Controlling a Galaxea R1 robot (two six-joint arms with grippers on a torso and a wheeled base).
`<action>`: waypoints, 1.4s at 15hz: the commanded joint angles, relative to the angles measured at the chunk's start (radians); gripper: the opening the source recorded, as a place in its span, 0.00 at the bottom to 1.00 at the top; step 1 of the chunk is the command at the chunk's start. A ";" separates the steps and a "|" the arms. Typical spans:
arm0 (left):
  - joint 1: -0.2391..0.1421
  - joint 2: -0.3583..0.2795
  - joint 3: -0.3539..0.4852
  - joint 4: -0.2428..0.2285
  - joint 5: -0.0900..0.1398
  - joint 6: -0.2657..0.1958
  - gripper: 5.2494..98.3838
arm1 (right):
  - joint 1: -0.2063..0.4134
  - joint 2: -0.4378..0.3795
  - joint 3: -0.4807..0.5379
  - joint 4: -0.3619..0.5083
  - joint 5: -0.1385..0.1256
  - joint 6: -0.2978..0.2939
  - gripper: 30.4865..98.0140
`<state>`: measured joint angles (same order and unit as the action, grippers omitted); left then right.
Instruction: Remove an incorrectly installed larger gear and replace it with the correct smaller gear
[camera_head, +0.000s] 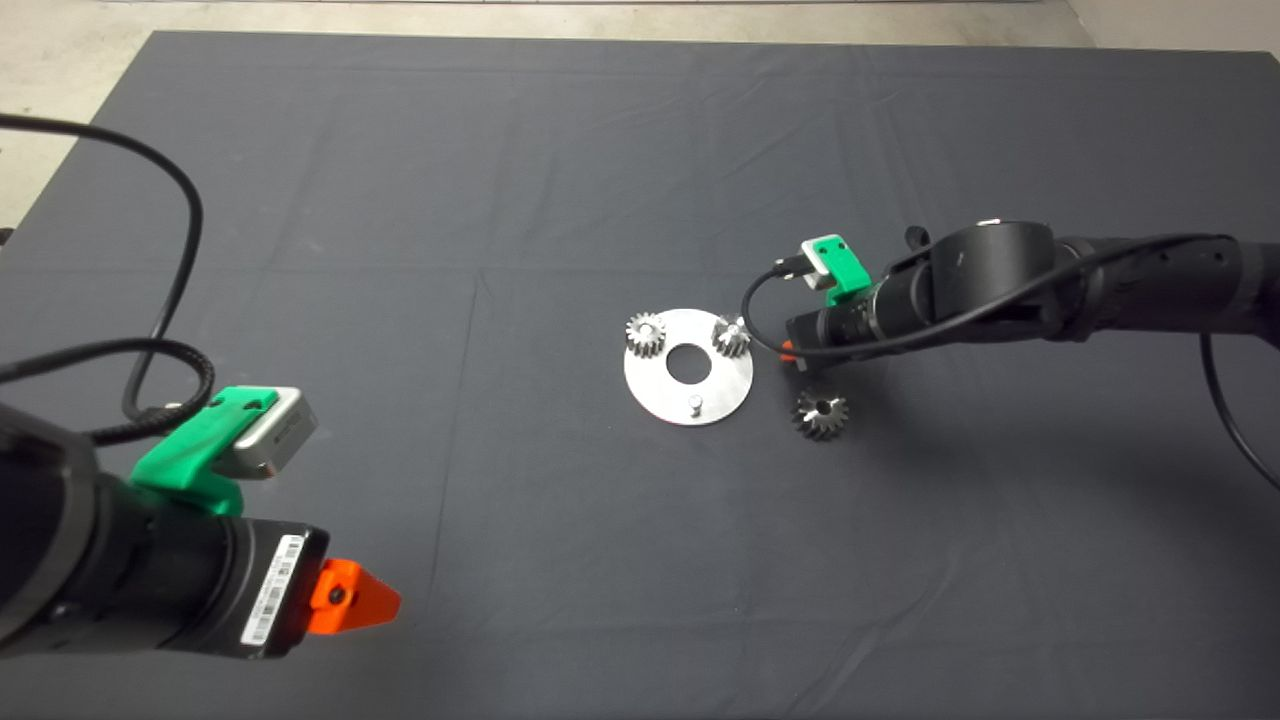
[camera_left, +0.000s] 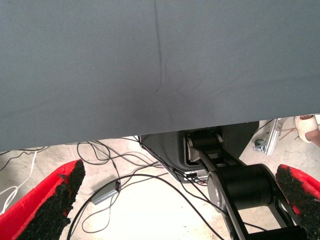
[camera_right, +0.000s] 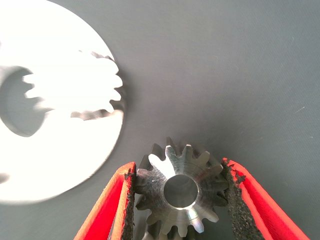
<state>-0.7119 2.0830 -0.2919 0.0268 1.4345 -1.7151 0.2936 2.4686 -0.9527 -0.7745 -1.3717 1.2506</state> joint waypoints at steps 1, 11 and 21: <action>-0.005 0.000 0.016 -0.016 0.002 -0.004 0.99 | 0.206 -0.007 0.088 0.036 -0.056 0.006 0.15; -0.005 0.000 0.016 -0.016 0.003 -0.004 0.99 | 0.195 0.177 0.076 0.231 -0.055 0.018 0.15; -0.003 0.000 0.016 -0.016 0.006 -0.004 0.99 | 0.092 0.274 0.057 0.224 -0.056 0.046 0.15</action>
<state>-0.7113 2.0835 -0.2919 0.0264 1.4370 -1.7155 0.3748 2.7387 -0.9011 -0.5545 -1.4369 1.2883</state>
